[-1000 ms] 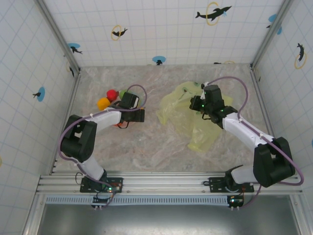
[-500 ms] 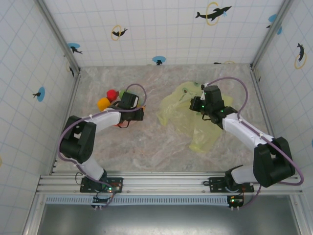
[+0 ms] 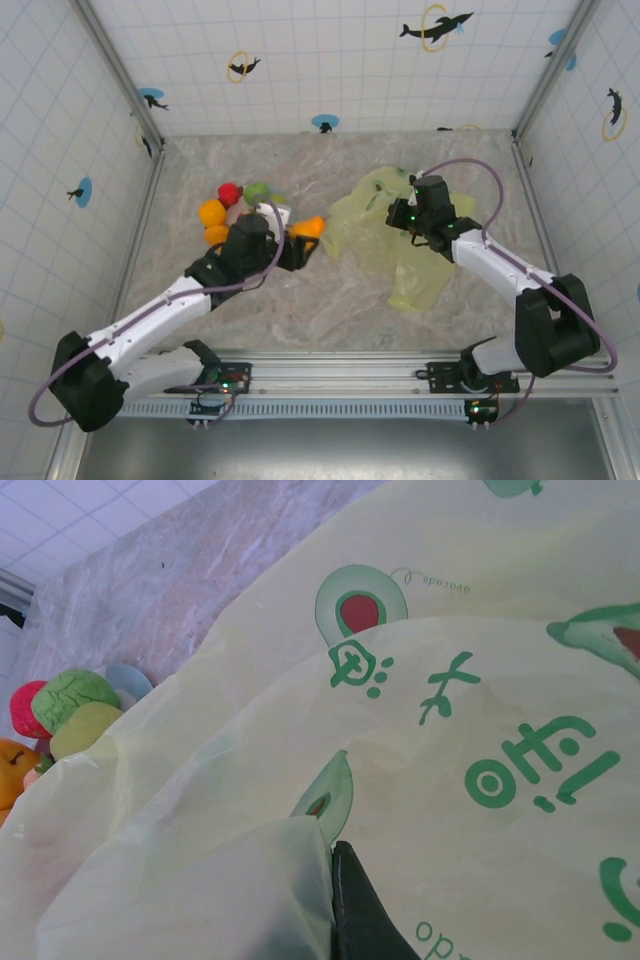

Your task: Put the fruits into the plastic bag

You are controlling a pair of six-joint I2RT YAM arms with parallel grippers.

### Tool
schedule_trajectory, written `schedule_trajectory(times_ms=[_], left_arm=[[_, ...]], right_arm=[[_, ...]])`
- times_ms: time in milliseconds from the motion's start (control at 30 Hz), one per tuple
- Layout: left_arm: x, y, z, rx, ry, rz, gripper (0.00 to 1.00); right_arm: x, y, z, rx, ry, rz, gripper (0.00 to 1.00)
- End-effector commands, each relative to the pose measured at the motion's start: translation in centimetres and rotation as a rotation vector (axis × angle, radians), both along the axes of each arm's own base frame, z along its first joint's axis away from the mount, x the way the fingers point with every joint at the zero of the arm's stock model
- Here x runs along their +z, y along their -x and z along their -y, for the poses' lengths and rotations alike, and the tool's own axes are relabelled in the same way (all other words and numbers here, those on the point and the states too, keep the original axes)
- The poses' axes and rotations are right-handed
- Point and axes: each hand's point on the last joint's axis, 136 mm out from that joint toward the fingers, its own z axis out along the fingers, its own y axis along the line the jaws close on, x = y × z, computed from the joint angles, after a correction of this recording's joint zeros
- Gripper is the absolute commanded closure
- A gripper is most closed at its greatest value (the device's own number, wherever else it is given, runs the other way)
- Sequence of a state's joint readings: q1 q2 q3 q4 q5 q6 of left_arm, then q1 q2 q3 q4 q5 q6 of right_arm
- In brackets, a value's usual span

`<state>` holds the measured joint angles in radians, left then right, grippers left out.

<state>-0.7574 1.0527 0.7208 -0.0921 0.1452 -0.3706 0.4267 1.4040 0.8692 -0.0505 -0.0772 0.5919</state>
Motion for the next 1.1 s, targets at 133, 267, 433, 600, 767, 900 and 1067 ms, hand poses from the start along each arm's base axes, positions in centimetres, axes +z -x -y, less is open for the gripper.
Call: schedule_trajectory(times_ms=[133,267,433,600,767,900,1067], left_arm=[[-1.8,7.1,7.9,-0.312,-0.012,-0.037,0.51],[-2.6,8.0,9.9,-0.337,0.017,-0.056,0.51],[-5.1,4.9,9.2,-0.111,-0.024,-0.103,0.51],[-6.2,2.3,8.8,0.022,-0.064,-0.066,0.5],[-6.3,0.0,8.5,0.112,-0.092,0.0,0.48],[-4.9,-1.0,9.3,0.145,-0.047,0.028,0.48],[-4.6,-1.3,10.2,0.155,0.033,0.015,0.48]], right_arm=[[3.5,-0.8,-2.7,0.048,-0.135,0.008,1.0],[5.5,-0.3,-3.1,0.053,-0.197,0.007,1.0],[5.9,1.0,-2.9,0.041,-0.216,-0.012,1.0],[6.4,2.3,-3.1,0.027,-0.283,0.0,1.0],[8.0,3.5,-4.4,0.029,-0.4,0.012,1.0],[8.9,4.9,-5.7,0.02,-0.494,0.0,1.0],[8.5,7.3,-7.0,-0.002,-0.586,-0.023,1.0]])
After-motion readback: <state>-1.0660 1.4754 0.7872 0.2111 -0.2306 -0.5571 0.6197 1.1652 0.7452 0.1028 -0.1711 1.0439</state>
